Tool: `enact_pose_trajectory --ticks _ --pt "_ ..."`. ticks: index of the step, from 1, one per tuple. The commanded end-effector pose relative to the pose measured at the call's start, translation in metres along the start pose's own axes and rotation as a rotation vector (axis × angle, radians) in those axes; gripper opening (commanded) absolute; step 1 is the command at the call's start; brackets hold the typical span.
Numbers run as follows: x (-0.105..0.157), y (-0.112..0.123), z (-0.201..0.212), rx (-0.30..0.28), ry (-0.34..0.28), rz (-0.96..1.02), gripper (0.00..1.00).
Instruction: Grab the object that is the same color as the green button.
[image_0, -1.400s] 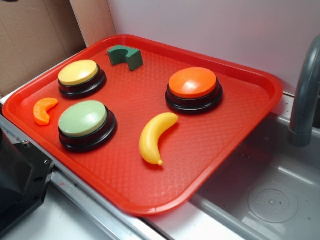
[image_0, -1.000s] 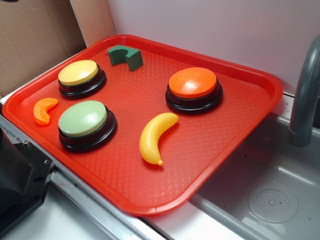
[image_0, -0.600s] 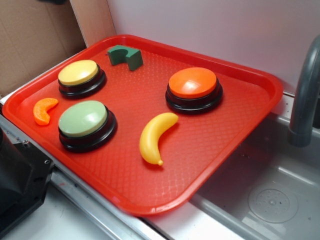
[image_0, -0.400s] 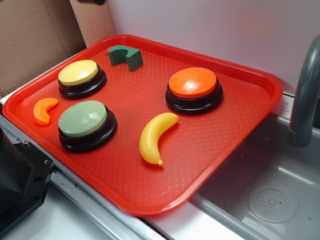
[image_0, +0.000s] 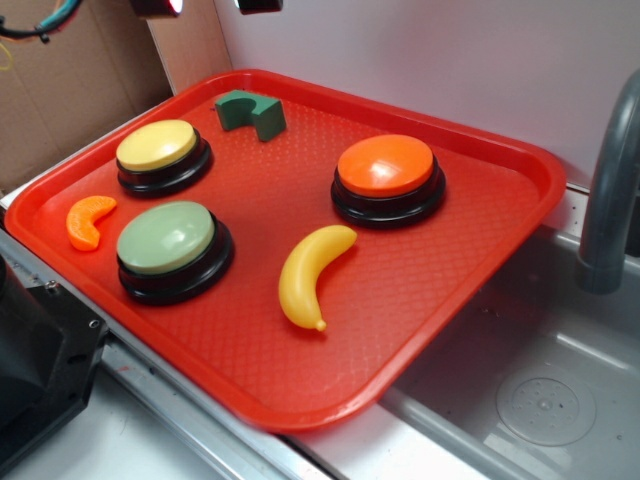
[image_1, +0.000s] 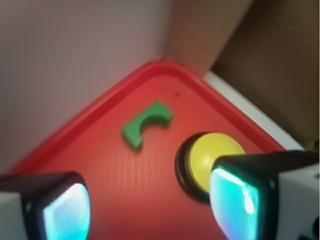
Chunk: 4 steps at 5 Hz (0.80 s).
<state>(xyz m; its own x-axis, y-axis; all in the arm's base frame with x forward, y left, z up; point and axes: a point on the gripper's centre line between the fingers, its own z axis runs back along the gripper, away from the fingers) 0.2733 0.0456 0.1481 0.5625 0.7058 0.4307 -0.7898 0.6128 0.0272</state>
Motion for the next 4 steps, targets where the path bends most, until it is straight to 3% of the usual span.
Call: enact_pose_trajectory --ticks 1,3,4 --pt "0.043 0.025 -0.016 0.073 -0.090 0.335 1.00" --pt "0.070 0.032 -0.070 0.029 -0.040 0.336 1.00" --pt "0.062 0.030 -0.098 0.031 -0.005 0.293 1.00"
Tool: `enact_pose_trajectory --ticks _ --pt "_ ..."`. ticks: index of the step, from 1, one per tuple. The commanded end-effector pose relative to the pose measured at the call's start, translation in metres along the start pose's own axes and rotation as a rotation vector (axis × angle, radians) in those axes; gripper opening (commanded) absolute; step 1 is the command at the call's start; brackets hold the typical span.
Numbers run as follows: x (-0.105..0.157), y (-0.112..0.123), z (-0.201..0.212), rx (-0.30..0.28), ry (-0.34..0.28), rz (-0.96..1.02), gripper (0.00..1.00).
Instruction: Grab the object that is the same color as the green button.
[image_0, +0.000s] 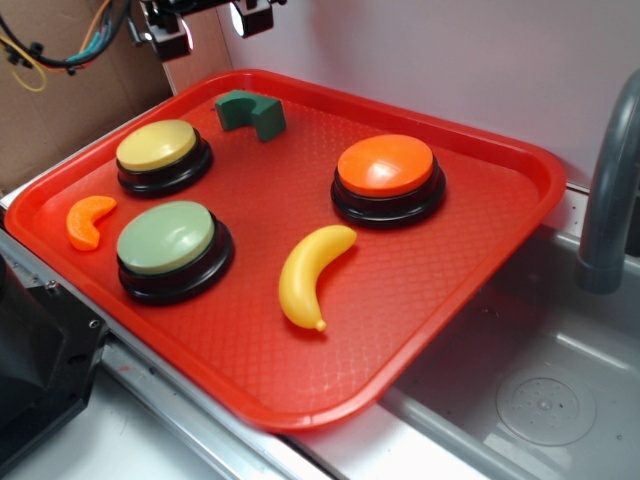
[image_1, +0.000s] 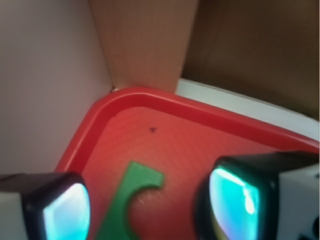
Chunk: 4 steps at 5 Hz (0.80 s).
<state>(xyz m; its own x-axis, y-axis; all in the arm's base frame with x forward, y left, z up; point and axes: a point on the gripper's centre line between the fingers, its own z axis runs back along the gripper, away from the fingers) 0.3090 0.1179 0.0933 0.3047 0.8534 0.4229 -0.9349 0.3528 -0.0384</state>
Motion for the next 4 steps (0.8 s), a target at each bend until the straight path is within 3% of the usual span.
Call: enact_pose_trajectory --ticks 1,4 --pt "0.004 0.004 -0.030 -0.046 0.035 -0.030 1.00" --pt "-0.029 0.006 -0.043 -0.052 0.167 -0.030 1.00"
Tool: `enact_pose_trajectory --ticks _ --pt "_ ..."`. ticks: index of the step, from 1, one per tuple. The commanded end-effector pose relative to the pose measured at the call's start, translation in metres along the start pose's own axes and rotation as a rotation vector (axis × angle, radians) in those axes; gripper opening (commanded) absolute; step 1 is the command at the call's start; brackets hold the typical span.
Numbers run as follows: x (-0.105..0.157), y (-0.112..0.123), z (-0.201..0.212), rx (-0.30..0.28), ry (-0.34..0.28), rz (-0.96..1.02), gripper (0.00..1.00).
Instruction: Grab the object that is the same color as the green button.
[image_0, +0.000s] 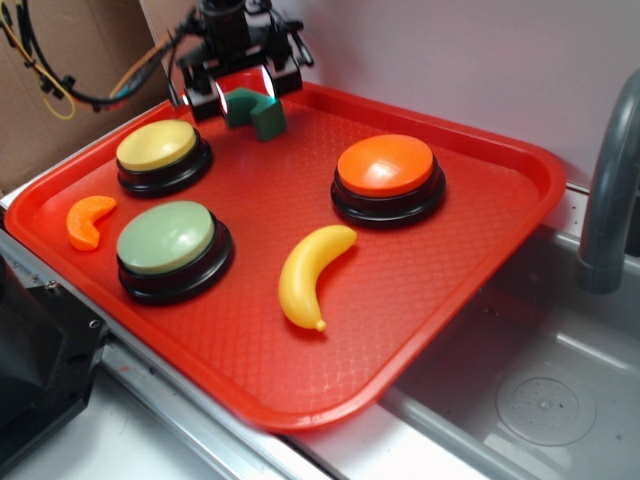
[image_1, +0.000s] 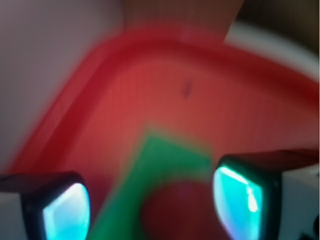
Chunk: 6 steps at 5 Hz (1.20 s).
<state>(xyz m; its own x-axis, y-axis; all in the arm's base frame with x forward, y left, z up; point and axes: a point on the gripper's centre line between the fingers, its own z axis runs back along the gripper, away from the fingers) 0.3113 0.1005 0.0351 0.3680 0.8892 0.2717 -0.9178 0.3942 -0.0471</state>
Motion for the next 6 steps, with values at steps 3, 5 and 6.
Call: enact_pose_trajectory --ticks 3,5,6 --pt "0.019 -0.001 -0.001 -0.083 -0.047 -0.147 0.00" --pt "0.021 0.003 0.068 -0.122 -0.055 -0.493 0.00" --pt "0.002 0.004 0.107 -0.138 -0.023 -0.705 0.00"
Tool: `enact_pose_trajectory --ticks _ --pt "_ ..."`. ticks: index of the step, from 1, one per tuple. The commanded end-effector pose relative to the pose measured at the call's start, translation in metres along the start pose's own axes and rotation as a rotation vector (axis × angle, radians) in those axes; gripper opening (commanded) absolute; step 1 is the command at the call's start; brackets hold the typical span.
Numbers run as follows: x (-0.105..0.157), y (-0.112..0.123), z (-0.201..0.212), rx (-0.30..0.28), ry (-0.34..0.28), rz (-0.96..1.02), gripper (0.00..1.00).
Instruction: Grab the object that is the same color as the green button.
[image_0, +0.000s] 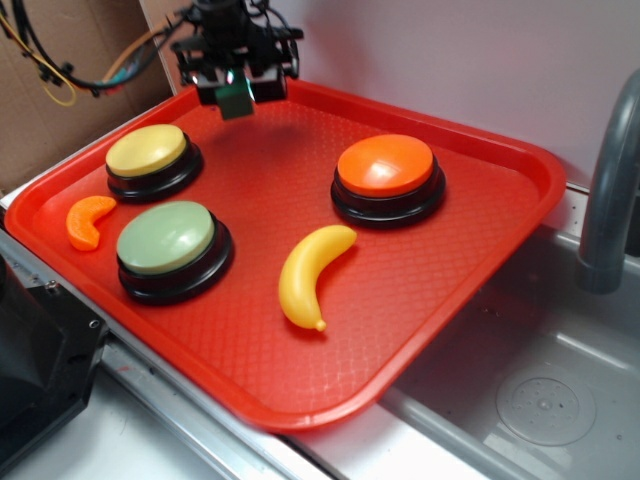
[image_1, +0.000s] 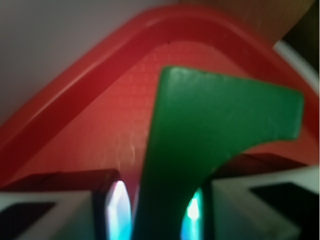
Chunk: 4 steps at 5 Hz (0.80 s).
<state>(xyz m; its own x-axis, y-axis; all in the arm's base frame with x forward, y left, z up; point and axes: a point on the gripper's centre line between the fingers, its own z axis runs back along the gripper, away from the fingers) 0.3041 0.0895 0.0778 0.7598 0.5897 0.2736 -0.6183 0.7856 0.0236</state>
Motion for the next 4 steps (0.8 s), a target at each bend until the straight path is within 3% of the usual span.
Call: enact_pose_trajectory --ticks 1,2,3,4 --pt "-0.020 -0.015 0.085 -0.089 0.049 -0.407 0.00" --pt "-0.045 -0.023 0.110 -0.118 0.095 -0.577 0.00" --pt "-0.068 -0.028 0.140 -0.146 0.079 -0.746 0.00" --pt "-0.068 -0.024 0.153 -0.118 0.082 -0.870 0.00"
